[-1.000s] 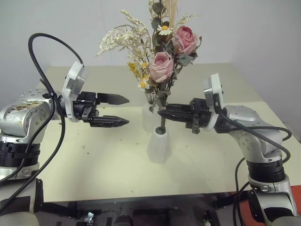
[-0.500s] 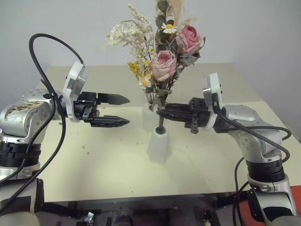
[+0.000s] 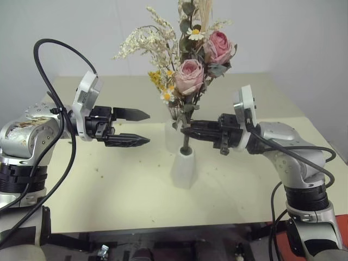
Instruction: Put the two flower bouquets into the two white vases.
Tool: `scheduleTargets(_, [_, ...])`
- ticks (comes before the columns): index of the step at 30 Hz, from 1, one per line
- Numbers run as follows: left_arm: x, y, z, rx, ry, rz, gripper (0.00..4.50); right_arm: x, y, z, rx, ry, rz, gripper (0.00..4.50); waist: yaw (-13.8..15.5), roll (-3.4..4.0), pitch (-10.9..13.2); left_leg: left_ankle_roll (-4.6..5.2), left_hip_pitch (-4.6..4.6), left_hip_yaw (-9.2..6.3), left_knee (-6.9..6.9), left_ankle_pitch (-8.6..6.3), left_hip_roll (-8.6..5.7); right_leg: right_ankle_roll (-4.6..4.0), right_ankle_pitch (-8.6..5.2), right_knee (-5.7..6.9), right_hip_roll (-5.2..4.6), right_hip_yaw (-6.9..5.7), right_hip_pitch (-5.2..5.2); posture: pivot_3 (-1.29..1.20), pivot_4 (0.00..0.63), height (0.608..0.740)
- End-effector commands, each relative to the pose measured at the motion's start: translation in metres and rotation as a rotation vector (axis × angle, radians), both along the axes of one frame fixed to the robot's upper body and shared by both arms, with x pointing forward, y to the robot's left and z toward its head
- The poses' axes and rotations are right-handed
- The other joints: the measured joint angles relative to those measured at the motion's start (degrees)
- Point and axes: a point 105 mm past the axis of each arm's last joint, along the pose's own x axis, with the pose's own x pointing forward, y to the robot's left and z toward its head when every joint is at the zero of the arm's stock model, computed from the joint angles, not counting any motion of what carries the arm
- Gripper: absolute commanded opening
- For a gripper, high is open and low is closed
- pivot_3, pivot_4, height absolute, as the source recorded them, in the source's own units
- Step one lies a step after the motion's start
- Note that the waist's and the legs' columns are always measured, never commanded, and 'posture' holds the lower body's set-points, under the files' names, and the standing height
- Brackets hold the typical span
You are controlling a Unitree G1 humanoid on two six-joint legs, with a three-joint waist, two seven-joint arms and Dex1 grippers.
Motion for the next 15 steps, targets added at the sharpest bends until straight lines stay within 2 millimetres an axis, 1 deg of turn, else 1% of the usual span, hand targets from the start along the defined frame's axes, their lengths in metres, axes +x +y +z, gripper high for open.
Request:
scheduleTargets(1, [-0.004,0.0,0.009,0.004,-0.04,-0.003,4.5,-0.005,0.0,0.005,0.013,-0.021,0.014,0.25,0.01,0.0,0.0,0.0,0.0,0.0,0.0,0.0,0.0,0.0,0.0,0.0,0.0,0.0,0.0,0.0,0.15,0.74])
scheduleTargets(12, [-0.003,0.0,0.009,0.002,-0.041,0.001,4.5,0.003,-0.001,-0.015,0.002,0.029,-0.021,0.25,0.03,0.0,0.0,0.0,0.0,0.0,0.0,0.0,0.0,0.0,0.0,0.0,0.0,0.0,0.0,0.0,0.15,0.74])
scheduleTargets(15, [-0.003,0.0,0.009,0.003,-0.043,0.004,4.5,0.005,-0.001,-0.017,0.003,0.036,-0.025,0.25,0.04,0.0,0.0,0.0,-0.01,0.0,0.0,0.0,0.0,0.0,0.0,-0.01,0.0,0.0,0.0,0.0,0.15,0.74])
